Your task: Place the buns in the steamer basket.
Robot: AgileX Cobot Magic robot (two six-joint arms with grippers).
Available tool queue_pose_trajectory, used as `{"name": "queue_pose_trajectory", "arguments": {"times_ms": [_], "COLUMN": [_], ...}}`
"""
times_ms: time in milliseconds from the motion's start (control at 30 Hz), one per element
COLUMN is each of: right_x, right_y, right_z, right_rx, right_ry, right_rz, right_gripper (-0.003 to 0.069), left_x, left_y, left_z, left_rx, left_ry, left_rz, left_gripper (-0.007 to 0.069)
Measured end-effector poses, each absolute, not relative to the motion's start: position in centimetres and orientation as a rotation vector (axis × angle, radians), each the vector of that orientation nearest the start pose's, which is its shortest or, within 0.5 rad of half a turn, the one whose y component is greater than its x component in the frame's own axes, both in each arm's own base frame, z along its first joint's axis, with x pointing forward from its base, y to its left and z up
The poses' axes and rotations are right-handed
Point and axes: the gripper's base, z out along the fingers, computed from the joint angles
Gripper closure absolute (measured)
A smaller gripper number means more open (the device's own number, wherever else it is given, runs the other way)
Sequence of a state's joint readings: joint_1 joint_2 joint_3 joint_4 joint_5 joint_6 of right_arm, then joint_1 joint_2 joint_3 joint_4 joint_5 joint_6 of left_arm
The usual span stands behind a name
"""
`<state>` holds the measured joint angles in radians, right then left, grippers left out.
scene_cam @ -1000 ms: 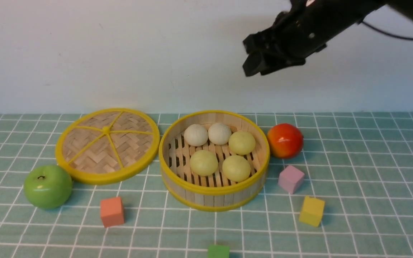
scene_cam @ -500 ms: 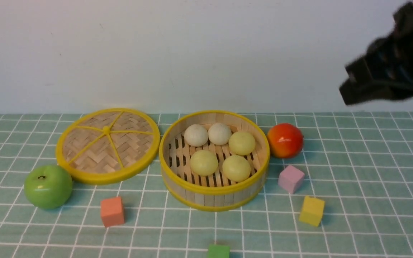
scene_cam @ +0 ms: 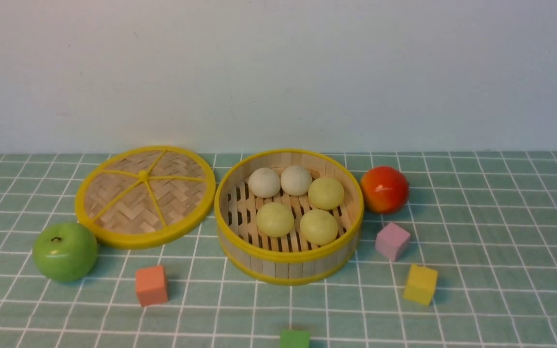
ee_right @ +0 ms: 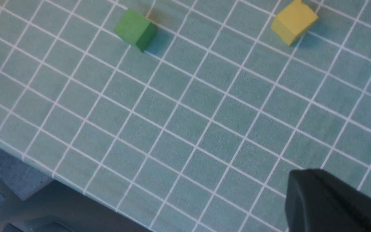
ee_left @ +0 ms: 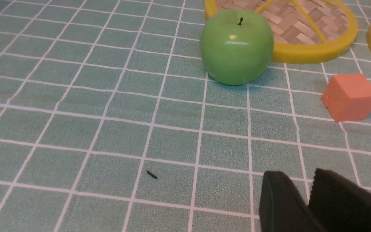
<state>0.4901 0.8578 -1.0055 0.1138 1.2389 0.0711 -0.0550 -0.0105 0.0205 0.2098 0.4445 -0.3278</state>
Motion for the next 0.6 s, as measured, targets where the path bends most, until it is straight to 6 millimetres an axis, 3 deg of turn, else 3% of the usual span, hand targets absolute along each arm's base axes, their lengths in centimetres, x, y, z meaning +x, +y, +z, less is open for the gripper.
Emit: {"name": "queue_pose_trajectory", "arguments": {"times_ms": [200, 333, 467, 600], "right_x": [10.8, 10.1, 8.8, 7.0], "right_y": [5.9, 4.0, 2.5, 0.9], "right_z": [36.6, 36.0, 34.4, 29.8], "right_rx": [-0.535, -0.404, -0.286, -0.135], "right_ry": [2.517, 2.347, 2.216, 2.017], "right_rz": [0.230, 0.173, 0.153, 0.081], "right_gripper": [0.0663, 0.0659, 0.0659, 0.0657], "left_x": [5.1, 5.1, 5.1, 5.1], "left_y": [0.5, 0.5, 0.5, 0.5], "left_z": [16.8, 16.8, 16.8, 16.8], "left_rx": [-0.140, -0.140, -0.140, -0.140], "left_ry": [1.923, 1.923, 1.923, 1.923], "left_rz": [-0.043, -0.043, -0.043, -0.043], "left_gripper": [0.0445, 0.0440, 0.0438, 0.0431]}}
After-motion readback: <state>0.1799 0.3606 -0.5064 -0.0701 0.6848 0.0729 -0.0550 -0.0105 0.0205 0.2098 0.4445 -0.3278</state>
